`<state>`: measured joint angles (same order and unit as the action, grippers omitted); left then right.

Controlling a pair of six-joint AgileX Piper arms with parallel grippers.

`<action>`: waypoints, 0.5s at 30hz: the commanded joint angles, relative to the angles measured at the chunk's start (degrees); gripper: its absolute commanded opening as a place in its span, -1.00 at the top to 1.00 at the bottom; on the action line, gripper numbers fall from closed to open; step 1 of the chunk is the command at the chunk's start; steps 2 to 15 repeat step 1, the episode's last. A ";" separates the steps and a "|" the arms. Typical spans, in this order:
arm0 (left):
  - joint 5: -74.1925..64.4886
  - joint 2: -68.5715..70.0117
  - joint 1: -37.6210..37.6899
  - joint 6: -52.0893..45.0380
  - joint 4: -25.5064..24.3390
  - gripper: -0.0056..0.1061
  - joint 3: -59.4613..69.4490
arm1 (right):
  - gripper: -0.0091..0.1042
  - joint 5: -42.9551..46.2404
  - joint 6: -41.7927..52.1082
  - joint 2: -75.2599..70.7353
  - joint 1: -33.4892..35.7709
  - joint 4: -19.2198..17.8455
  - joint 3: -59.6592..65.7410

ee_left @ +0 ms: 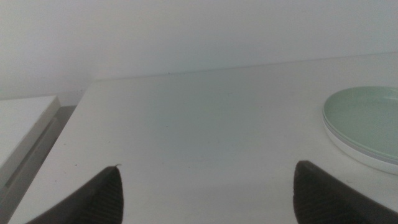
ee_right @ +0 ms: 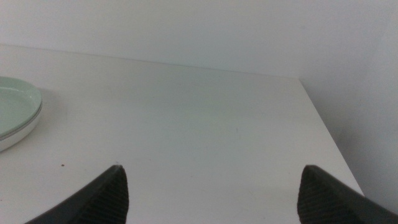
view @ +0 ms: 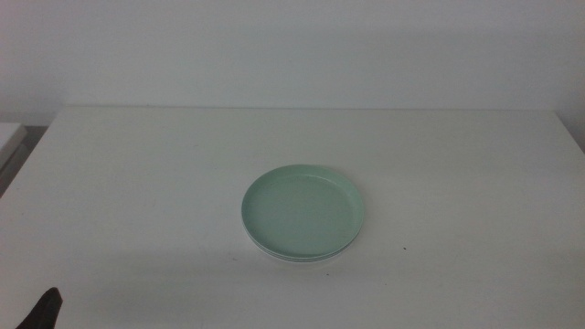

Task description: Stack the three bowls on top of each other.

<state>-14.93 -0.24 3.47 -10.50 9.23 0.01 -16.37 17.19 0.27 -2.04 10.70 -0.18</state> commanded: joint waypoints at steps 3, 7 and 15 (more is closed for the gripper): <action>0.61 0.24 -0.01 0.06 0.29 -0.78 -0.01 | -0.80 0.41 0.65 -0.27 -0.30 -0.04 0.18; 0.61 0.24 -0.01 0.06 0.29 -0.78 -0.01 | -0.80 0.41 0.65 -0.27 -0.30 -0.04 0.18; 0.61 0.24 -0.01 0.06 0.29 -0.78 -0.01 | -0.80 0.41 0.65 -0.27 -0.30 -0.04 0.18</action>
